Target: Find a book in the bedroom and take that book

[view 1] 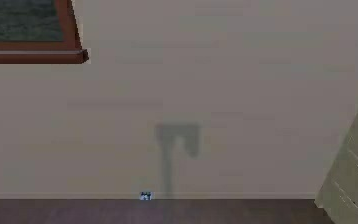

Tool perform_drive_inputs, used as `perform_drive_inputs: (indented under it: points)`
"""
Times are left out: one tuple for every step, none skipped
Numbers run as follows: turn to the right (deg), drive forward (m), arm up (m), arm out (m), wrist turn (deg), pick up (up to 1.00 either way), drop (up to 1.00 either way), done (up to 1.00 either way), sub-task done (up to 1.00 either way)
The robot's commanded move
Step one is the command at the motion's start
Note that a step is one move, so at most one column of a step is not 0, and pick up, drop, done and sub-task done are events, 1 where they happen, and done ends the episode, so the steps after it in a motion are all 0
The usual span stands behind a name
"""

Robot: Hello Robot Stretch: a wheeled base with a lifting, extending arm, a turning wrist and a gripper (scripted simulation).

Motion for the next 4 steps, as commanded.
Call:
perform_drive_inputs:
  points:
    - [45.0, 0.0, 0.0, 0.0, 0.0, 0.0, 0.0, 0.0, 0.0]
    - [45.0, 0.0, 0.0, 0.0, 0.0, 0.0, 0.0, 0.0, 0.0]
    - [45.0, 0.0, 0.0, 0.0, 0.0, 0.0, 0.0, 0.0, 0.0]
    - [21.0, 0.0, 0.0, 0.0, 0.0, 0.0, 0.0, 0.0, 0.0]
